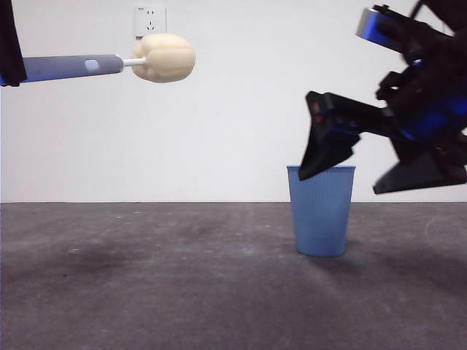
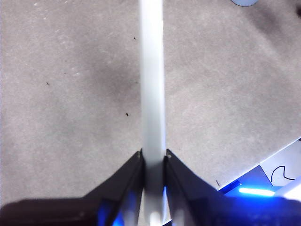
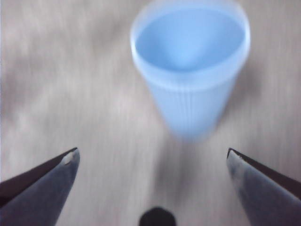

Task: Pick up the cup brush,pick up the cup,insert the brush into the cup,clean the cup,put the cup brush back,put the cup back to the fixed position on the table

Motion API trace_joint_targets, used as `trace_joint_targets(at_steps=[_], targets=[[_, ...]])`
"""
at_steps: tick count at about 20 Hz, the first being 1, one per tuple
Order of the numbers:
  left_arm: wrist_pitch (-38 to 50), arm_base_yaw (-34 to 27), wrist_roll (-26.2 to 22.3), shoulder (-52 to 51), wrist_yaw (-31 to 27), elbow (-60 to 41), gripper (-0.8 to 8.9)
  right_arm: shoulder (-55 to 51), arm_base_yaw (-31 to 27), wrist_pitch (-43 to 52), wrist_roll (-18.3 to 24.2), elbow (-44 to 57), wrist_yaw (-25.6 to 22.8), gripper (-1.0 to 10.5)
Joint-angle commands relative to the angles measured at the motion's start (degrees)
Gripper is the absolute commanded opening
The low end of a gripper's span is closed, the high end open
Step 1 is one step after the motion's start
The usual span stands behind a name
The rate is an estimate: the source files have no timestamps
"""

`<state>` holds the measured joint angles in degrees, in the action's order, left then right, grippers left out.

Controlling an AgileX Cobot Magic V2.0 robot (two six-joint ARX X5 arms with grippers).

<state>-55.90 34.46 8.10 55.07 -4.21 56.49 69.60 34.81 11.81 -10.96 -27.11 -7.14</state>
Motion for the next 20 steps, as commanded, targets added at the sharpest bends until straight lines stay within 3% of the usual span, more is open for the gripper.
trace_joint_targets(at_steps=[1, 6, 10, 20], targets=[[-0.3, 0.1, -0.6, -0.1, -0.2, -0.1, -0.09, 4.7, -1.1, 5.0, 3.4, 0.4, -0.7, 6.0], [-2.6, 0.1, -0.4, -0.1, -0.2, -0.1, -0.09, 14.9, -4.3, 18.7, 5.5, 0.4, 0.0, 6.0], [-2.3, 0.1, 0.6, -0.1, -0.3, -0.1, -0.09, 21.2, -6.5, 27.3, 7.2, 0.4, 4.2, 6.0], [-2.3, 0.1, 2.4, -0.1, -0.2, -0.1, -0.09, 29.4, -9.8, 41.4, 9.0, 0.4, 7.3, 5.9]])
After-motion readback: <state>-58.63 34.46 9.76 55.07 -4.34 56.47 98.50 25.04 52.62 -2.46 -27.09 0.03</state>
